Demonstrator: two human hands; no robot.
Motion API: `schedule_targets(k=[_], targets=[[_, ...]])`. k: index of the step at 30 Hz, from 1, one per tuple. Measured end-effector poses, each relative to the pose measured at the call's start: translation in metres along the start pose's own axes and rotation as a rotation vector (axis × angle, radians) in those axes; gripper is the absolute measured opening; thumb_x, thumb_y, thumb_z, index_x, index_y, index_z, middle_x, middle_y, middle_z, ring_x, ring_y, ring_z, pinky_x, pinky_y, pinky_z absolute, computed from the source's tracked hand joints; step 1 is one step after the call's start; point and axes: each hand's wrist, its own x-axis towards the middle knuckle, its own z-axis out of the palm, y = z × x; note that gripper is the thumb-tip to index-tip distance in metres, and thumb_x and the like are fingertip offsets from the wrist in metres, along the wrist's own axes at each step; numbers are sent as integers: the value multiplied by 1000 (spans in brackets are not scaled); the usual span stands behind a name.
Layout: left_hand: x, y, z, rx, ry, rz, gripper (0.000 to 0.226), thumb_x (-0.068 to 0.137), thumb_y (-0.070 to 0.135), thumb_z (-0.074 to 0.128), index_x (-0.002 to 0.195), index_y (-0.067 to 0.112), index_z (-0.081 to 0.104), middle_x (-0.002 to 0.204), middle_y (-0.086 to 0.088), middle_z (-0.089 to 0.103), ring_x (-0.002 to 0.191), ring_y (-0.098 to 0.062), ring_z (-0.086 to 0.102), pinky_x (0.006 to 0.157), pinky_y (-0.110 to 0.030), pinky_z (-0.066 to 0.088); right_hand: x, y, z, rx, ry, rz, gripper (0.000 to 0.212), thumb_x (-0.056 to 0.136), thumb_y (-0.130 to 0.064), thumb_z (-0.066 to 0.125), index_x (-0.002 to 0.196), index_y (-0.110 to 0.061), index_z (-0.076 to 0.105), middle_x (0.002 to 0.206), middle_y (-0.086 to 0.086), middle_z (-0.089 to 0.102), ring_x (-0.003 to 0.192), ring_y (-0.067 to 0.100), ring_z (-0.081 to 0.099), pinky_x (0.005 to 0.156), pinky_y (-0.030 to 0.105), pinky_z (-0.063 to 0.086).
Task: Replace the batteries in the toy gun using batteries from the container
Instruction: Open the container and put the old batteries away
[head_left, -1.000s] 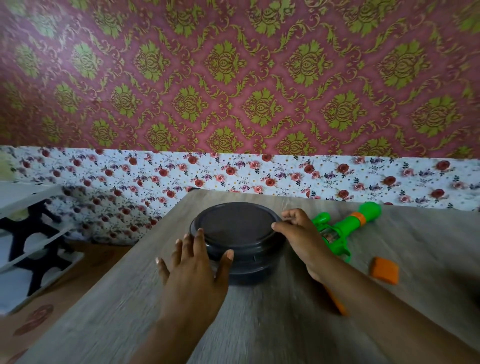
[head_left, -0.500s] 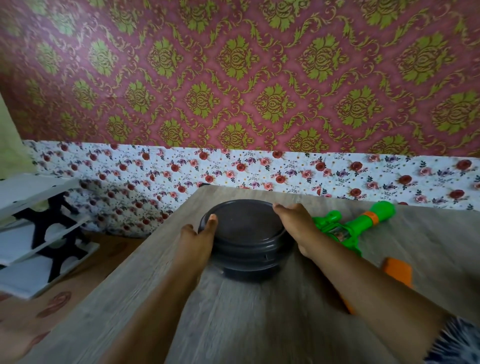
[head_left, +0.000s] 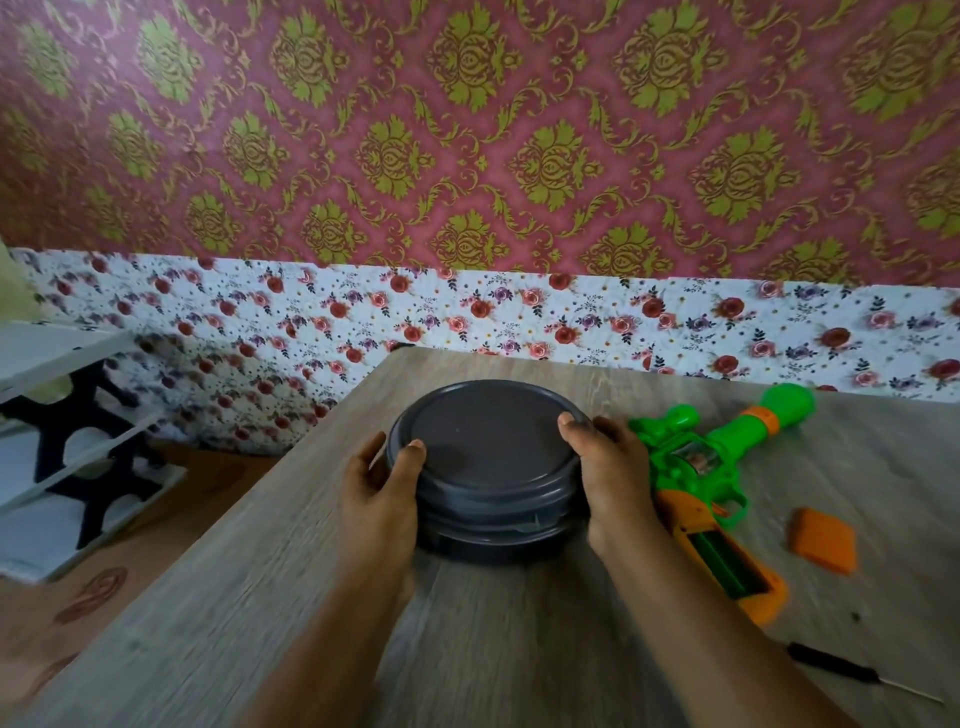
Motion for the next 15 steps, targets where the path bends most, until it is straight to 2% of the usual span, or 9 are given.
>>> schedule_targets(k=[2,6,10,15], targets=[[2,1,0,-54,-19,-2,51,88,23,63,135,26,45,117,1,60,89,-8,59,68,-23,49,-2,0,-1,29,6,-22,47,77,-16,70,118,-2,54,113,17,63,96,29,62,77,34,51],[6,-1,0,-122,-25,11,51,87,16,64,135,27,48,115,3,65,95,-10,62,76,-28,53,-5,-1,-1,94,10,-48,37,79,-8,68,114,-2,57,99,11,63,76,16,59,64,23,49],[8,-2,2,-143,-41,50,47,88,11,61,131,29,51,100,14,63,90,-3,61,72,-22,55,-7,-1,2,137,32,-62,35,79,-5,67,112,0,58,98,13,63,80,20,60,64,23,49],[4,-1,5,-131,-34,71,43,90,12,58,129,29,52,105,12,62,90,0,58,69,-15,52,-8,-2,1,145,31,-101,34,80,-5,66,113,1,57,88,7,62,71,11,57,58,16,49]])
